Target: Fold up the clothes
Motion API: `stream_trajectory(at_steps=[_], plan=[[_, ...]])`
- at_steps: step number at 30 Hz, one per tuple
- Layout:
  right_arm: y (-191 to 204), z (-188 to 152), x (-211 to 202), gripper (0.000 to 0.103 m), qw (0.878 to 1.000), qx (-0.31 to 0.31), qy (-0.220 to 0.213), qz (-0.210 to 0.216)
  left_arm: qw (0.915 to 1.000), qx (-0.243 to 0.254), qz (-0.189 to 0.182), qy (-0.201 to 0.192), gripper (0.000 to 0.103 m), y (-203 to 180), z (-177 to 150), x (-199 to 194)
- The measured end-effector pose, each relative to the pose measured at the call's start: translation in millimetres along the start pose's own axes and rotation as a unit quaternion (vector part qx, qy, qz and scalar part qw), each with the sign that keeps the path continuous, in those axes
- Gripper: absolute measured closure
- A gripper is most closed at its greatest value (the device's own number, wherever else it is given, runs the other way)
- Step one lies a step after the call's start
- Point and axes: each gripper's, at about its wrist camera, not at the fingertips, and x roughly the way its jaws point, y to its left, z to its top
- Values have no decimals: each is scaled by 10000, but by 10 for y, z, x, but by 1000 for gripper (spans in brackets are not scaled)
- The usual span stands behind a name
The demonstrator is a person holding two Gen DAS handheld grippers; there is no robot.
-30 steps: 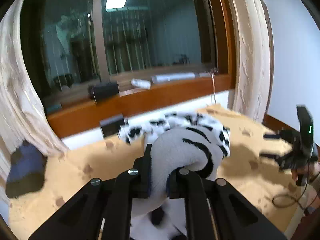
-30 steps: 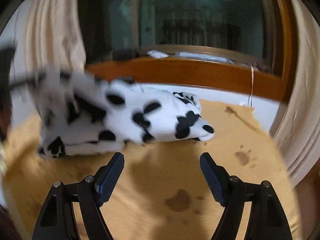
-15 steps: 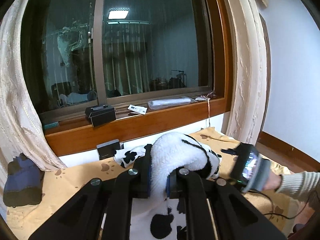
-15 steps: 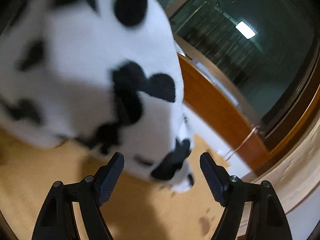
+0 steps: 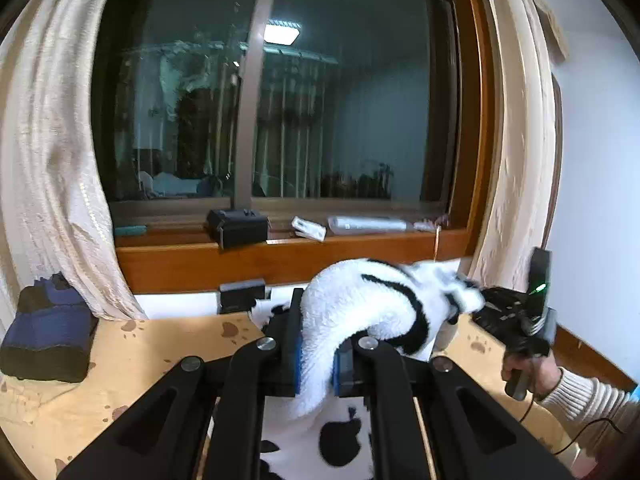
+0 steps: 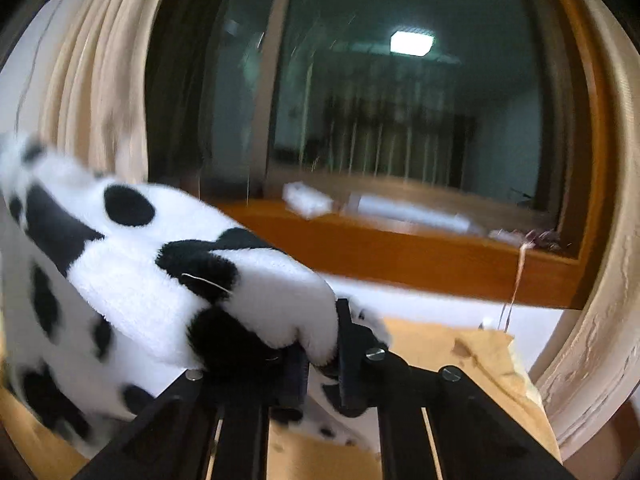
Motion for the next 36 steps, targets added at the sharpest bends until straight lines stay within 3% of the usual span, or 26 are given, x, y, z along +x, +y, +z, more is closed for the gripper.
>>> stream_trajectory(at_steps=[4,12,18,26,27,29,30,31,33,36], plan=[[15,347,-472,91,9977,340,-428,403,9985,-140,17,-525,92,61,125,-393],[328,605,-902,91,9887,476,-453,1345,9885,-113,277,-1479,91,35,330,-1151],[641,623,-1205,91,9871,295,-834,1336,9825,-5,303,-1836,91,-50,456,-1538],[1075,281,-964,88,9891,-80,-407,1416,9793,467,242,-1952,92,-343,585,-1768],[1123,222,-937,82,9884,-70,-372,1473,9789,501,239,-1969,92,-369,594,-1800],[1212,105,-893,59,9863,-15,-337,1614,9770,523,319,-2042,91,-396,606,-1865],[1218,83,-906,26,9860,28,-363,1627,9764,539,328,-2067,91,-410,607,-1911],[1229,25,-920,4,9855,78,-447,1633,9758,557,344,-2087,91,-419,605,-1947],[1253,-67,-940,0,9843,97,-627,1649,9750,590,378,-2110,91,-436,603,-2002],[1316,-203,-900,1,9770,147,-453,2077,9754,585,389,-2090,91,-453,604,-2026]])
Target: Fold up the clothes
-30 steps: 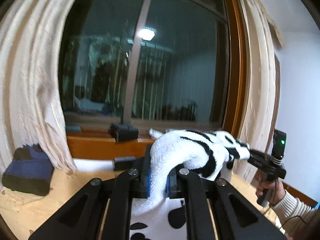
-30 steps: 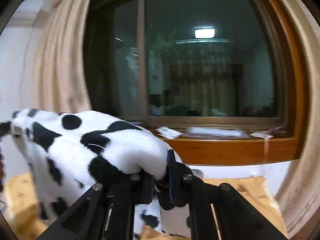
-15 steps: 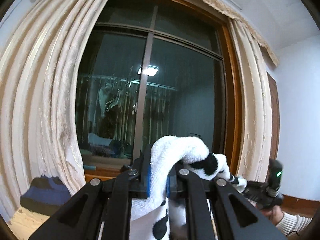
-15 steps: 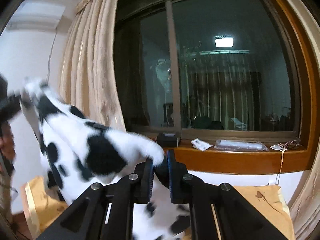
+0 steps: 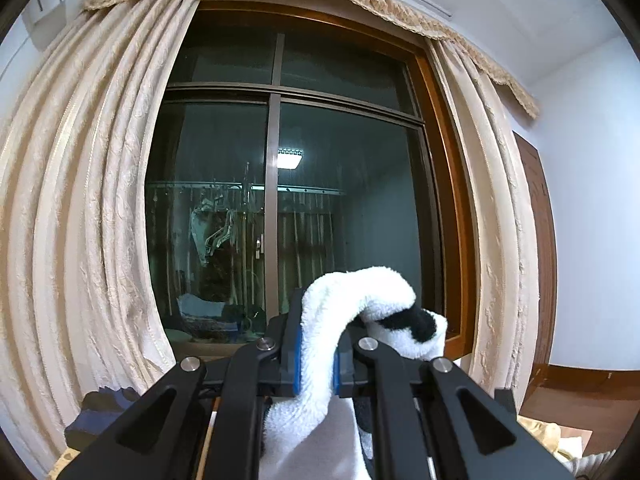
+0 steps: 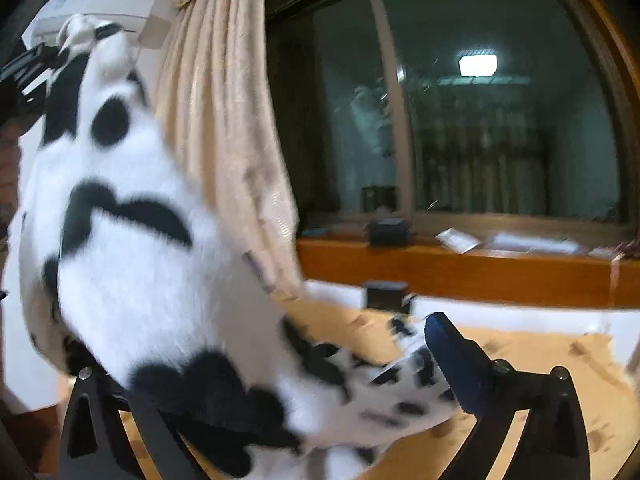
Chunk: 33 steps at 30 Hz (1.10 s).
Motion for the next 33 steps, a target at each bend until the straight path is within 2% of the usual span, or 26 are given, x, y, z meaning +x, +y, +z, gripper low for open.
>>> stream_trajectory(at_steps=[1,5,6,8,9,10,12,15,17,19,23,25,27,31,33], plan=[[13,-52,17,1,9999,20,57,112,10000,-31,-30,17,92,2,-2,1],[96,-193,124,1,9997,-137,175,-102,9999,-94,-89,24,91,-5,-17,-16],[105,-197,155,5,9996,-134,196,-129,9999,-105,-69,13,91,0,-20,-27],[74,-122,237,41,9995,0,250,-195,9999,-133,4,-2,91,23,-22,-54],[57,-84,278,78,9993,68,278,-228,9999,-150,58,-5,91,42,-22,-68],[41,-46,319,94,9991,136,305,-261,9998,-149,155,-24,91,67,-28,-97],[9,84,257,95,9986,222,76,-474,9990,-191,395,-107,91,155,-26,-170],[-6,378,-78,95,9922,174,-667,-1039,9967,-369,676,-245,91,329,-3,-284],[49,610,-361,95,9816,-11,-1236,-1459,9954,-421,781,-361,91,387,19,-342],[149,841,-651,95,9657,-265,-1805,-1850,9942,-370,836,-567,91,375,57,-441],[428,1212,-1112,95,9393,-673,-2566,-2175,9906,-287,879,-1009,90,345,173,-678],[593,1349,-1316,95,9231,-931,-2908,-2338,9878,-227,911,-1244,88,334,279,-810],[798,1423,-1523,95,9014,-1242,-3284,-2534,9833,-115,987,-1524,87,315,405,-955],[1273,1492,-1911,95,8445,-1921,-4018,-2975,9750,71,1123,-1914,85,289,596,-1187],[1437,1516,-2032,95,8258,-2169,-4156,-3134,9738,131,1186,-1933,82,302,650,-1224]])
